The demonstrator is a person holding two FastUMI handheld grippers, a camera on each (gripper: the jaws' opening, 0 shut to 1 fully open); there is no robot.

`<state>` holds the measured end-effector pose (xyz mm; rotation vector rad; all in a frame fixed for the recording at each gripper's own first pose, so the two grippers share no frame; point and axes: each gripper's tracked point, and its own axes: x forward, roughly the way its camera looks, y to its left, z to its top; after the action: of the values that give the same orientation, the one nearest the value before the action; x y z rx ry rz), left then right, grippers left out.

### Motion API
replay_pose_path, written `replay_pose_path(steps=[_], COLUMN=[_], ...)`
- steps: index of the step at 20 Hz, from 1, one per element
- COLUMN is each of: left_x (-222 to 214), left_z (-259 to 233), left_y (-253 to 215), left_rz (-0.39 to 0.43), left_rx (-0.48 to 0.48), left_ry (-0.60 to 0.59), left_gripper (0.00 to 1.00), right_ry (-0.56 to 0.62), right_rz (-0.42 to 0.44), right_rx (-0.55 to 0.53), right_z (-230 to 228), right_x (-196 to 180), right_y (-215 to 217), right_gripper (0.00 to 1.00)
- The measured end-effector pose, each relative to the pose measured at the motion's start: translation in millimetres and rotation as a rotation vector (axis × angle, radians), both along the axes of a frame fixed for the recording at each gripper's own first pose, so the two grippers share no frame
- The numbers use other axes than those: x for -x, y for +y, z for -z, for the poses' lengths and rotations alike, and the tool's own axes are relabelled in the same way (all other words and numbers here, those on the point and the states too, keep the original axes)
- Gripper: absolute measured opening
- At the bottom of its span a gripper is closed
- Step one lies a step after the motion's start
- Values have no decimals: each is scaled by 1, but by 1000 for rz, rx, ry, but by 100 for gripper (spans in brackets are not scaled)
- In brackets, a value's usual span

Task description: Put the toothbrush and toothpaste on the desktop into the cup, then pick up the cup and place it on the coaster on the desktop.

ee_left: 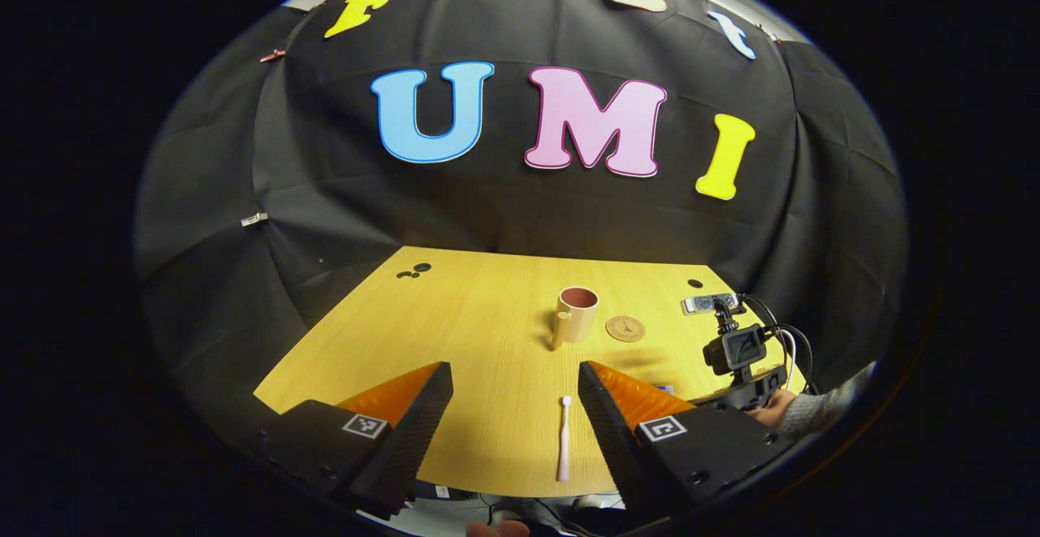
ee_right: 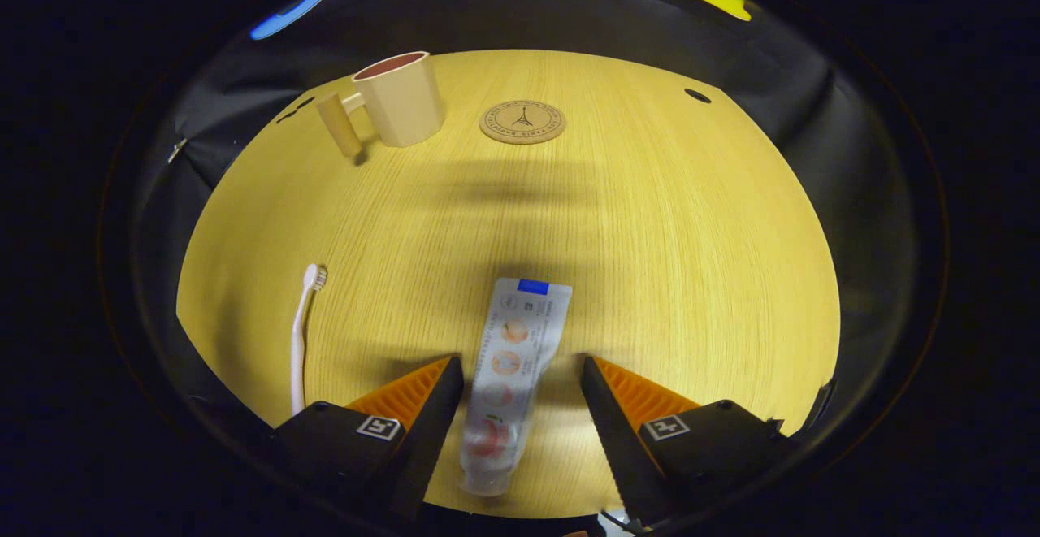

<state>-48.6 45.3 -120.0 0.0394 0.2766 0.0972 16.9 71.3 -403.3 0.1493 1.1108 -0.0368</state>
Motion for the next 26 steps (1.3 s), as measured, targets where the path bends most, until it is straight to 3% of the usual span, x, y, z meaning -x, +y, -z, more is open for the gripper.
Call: replay_pose_path(steps=[3, 5, 7, 9, 12, 16, 20, 21, 22, 26], left_x=[-2, -6, -8, -12, -17, -38, -59, -63, -68, -82], left_z=[3, 5, 6, 12, 31, 67, 112, 125, 137, 187], left_y=[0, 0, -1, -3, -5, -25, -34, -35, -35, -48], left_rz=[-3, -3, 0, 7, 13, 64, 86, 87, 88, 123], left_rx=[2, 0, -8, -11, 2, 42, 17, 3, -21, -64], left_ry=[5, 10, 11, 22, 78, 187, 289, 309, 327, 426], left_gripper=[96, 96, 96, 96, 96, 97, 96, 96, 96, 94], right_ry=[38, 52, 67, 66, 55, -46, -177, -192, -200, -225], right_rz=[20, 34, 17, 0, 14, 15, -52, -58, -62, -61], right_rx=[-3, -7, -5, -7, -50, -159, -194, -203, -214, -253], right_z=[1, 0, 0, -1, -5, -25, -65, -72, -77, -101], right_x=[1, 2, 4, 4, 8, 15, 22, 23, 26, 32], right_y=[0, -1, 0, 0, -1, -3, -18, -22, -25, -40], right_gripper=[84, 60, 44, 48, 29, 34, 34, 29, 34, 34])
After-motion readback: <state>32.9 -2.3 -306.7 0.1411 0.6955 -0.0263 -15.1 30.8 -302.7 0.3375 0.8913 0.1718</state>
